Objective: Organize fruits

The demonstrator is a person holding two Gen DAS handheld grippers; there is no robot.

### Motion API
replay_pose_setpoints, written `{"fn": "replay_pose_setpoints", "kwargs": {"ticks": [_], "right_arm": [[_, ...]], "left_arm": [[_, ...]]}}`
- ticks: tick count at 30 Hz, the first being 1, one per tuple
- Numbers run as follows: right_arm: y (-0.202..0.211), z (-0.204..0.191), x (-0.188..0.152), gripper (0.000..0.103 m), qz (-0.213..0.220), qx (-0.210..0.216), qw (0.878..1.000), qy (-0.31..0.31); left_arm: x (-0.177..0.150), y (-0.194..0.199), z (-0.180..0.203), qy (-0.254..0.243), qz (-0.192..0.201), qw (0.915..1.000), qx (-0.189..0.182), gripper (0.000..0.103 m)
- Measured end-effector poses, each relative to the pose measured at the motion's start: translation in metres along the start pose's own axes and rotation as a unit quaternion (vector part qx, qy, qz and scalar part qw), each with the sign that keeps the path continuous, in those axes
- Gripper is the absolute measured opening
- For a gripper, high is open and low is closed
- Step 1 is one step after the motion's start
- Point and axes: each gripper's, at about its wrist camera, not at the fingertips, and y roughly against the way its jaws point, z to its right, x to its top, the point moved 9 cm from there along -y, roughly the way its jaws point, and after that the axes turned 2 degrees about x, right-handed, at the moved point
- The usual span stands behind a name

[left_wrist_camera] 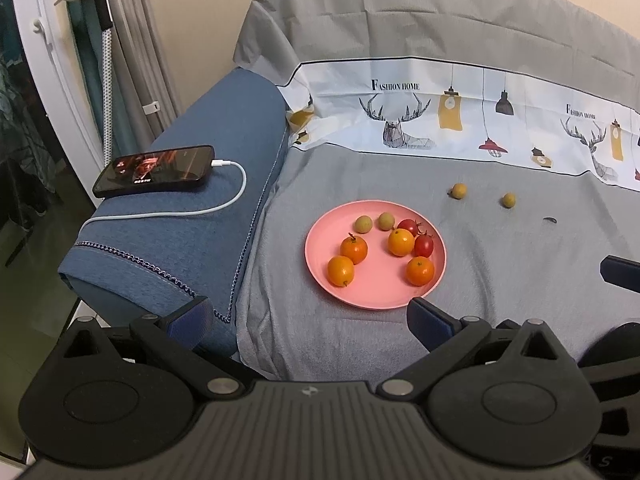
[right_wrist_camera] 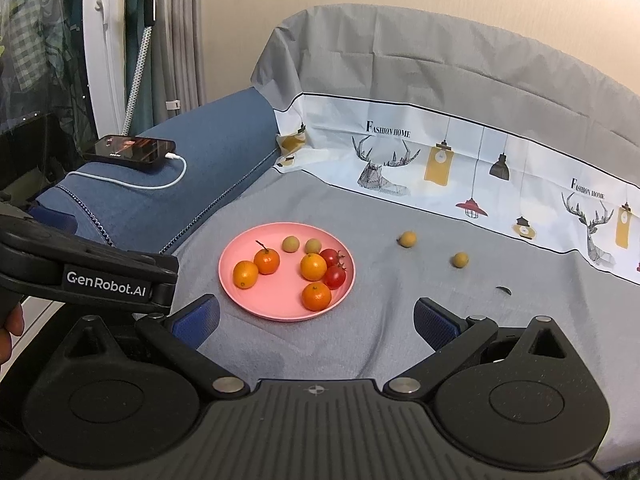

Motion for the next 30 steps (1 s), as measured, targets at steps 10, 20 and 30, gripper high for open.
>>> {"fn": "replay_pose_setpoints", "kwargs": {"ticks": [10,20,30], "right_arm": [[-0.013,0.002,-0.003,0.102,-0.015,0.001,1.000,-0.002],[-0.034,0.013,-0.009,0.102,-0.034,0.002,0.999,-0.014],[-0.071,0.051,-0.020,0.102,-0.058,-0.016,0.997,-0.054]], "left_arm": [[0.000,-0.013,0.002,-0.007,-0.014,0.9999,0.003,0.103],[0.005,-0.038,0.012,-0.021,-0.036,0.9991,0.008,0.103],[0.026,-0.082,0.034,-0.029,-0.068,0.9973,-0.002,0.103]]}}
